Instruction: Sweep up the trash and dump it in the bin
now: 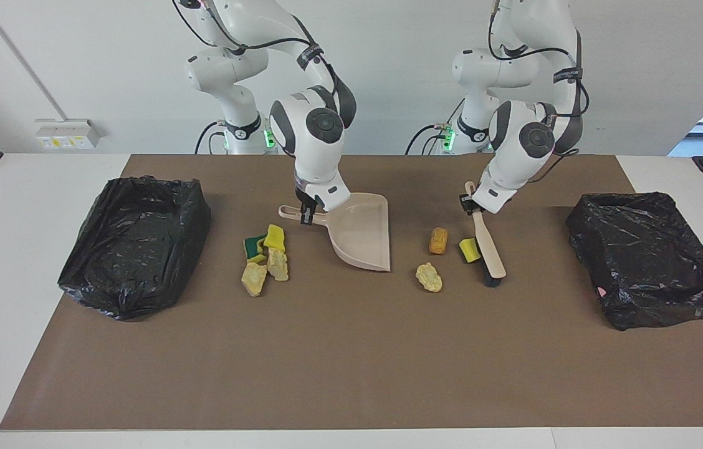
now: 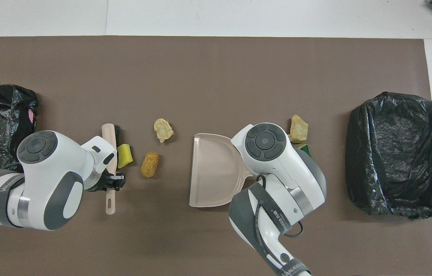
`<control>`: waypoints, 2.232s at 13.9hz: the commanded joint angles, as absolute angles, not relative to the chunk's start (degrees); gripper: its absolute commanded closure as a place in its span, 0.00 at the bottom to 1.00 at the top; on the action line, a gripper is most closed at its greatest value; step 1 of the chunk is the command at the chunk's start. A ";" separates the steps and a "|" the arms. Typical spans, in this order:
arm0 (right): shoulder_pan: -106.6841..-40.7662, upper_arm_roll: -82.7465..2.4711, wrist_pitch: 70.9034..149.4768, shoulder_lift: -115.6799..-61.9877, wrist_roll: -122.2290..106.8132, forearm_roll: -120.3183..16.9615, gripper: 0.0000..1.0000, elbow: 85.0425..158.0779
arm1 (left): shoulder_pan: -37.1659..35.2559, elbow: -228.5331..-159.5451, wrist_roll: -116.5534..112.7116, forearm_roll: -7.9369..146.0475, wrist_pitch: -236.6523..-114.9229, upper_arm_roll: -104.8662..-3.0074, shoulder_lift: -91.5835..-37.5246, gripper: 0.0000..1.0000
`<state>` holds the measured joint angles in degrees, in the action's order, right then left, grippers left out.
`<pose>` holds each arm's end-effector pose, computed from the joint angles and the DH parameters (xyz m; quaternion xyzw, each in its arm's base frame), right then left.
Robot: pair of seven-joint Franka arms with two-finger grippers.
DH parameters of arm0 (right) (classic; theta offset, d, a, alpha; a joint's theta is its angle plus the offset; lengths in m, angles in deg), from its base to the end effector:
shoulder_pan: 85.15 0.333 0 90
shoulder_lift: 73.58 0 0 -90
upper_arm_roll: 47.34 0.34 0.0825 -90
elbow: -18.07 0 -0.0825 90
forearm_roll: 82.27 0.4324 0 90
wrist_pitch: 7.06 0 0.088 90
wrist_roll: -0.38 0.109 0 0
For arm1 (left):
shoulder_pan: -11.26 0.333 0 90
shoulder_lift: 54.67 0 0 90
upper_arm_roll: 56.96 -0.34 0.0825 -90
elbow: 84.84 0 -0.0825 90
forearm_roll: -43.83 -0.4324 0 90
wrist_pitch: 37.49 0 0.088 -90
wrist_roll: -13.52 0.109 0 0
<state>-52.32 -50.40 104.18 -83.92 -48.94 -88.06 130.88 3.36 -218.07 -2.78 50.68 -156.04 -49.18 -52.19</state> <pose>0.5353 0.2990 0.3610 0.7512 0.6500 -0.1105 0.0314 0.4916 -0.1446 0.3314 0.9925 0.0397 -0.1148 0.0152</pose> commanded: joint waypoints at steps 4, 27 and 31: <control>-51.22 -50.33 106.50 -82.55 -45.76 -90.71 1.00 133.65 | 2.91 -220.19 -4.58 57.78 -157.02 -40.90 -50.28 1.00; -51.49 -50.33 106.23 -82.55 -45.24 -90.62 1.00 133.65 | 7.57 -203.05 -1.99 67.65 -154.74 -32.94 -55.46 1.00; -51.49 -50.33 106.32 -82.55 -44.89 -90.62 1.00 133.65 | 7.75 -203.05 9.37 63.71 -158.41 -38.05 -59.49 1.00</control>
<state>-51.48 -50.42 105.32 -83.86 -46.81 -89.37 132.05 7.94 -203.63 5.96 65.95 -156.24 -36.74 -56.96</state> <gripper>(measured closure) 0.683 0.740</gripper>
